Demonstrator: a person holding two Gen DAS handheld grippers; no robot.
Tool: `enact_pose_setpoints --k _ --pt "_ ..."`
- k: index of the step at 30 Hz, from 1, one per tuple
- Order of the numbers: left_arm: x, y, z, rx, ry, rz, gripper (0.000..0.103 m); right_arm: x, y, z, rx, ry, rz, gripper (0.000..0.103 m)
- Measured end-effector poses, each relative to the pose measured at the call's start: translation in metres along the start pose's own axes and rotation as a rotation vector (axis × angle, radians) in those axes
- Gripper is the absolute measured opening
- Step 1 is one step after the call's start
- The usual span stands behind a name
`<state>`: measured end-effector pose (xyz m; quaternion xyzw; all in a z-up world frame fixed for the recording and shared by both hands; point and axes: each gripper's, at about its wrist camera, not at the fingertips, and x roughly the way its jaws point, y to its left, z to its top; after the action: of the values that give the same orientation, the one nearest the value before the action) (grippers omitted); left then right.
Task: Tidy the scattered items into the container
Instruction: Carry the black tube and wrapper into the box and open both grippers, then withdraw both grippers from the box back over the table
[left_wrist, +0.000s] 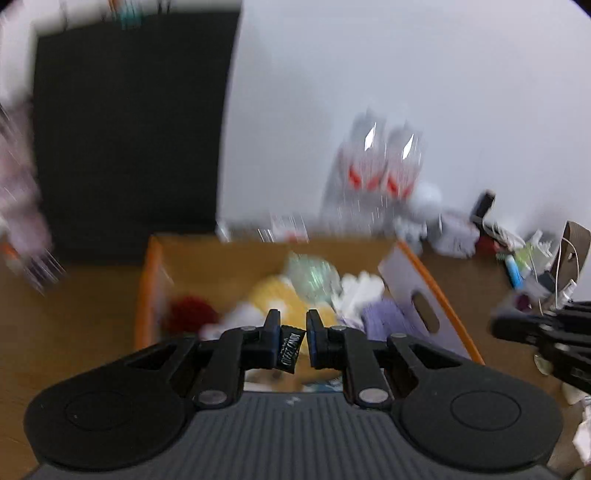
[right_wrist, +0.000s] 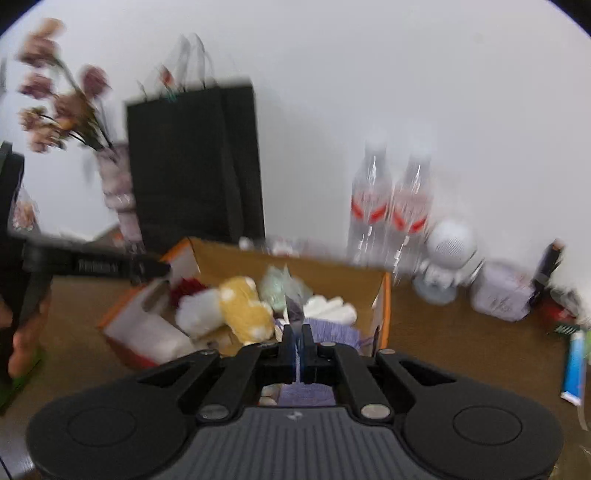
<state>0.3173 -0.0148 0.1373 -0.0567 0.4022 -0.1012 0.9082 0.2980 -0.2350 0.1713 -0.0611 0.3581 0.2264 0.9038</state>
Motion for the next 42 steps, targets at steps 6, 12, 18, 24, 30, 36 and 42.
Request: enact_pose_setpoints --k 6,12,18,24,30,36,42 --pt "0.034 -0.004 0.008 0.035 0.101 0.097 0.072 0.074 -0.010 0.010 0.080 0.210 -0.009 0.036" --pt "0.003 -0.007 0.020 -0.004 0.118 0.188 0.103 0.060 -0.008 0.015 0.122 0.248 -0.037 0.079" --pt "-0.037 -0.009 0.018 -0.040 0.168 0.245 0.103 0.016 -0.006 0.027 0.189 0.283 -0.002 0.088" --pt "-0.072 -0.019 0.003 -0.027 0.196 0.258 0.103 -0.024 0.005 0.026 0.215 0.289 0.021 0.089" --pt "-0.116 -0.033 -0.051 -0.004 0.000 0.301 0.103 -0.059 0.024 -0.013 0.248 0.170 -0.020 0.090" --pt "-0.136 -0.043 -0.209 0.093 -0.272 0.337 0.103 -0.096 0.070 -0.158 0.254 -0.134 -0.080 0.095" --pt "-0.136 -0.029 -0.299 0.008 -0.247 0.243 0.103 -0.087 0.114 -0.247 0.086 -0.172 -0.174 0.098"
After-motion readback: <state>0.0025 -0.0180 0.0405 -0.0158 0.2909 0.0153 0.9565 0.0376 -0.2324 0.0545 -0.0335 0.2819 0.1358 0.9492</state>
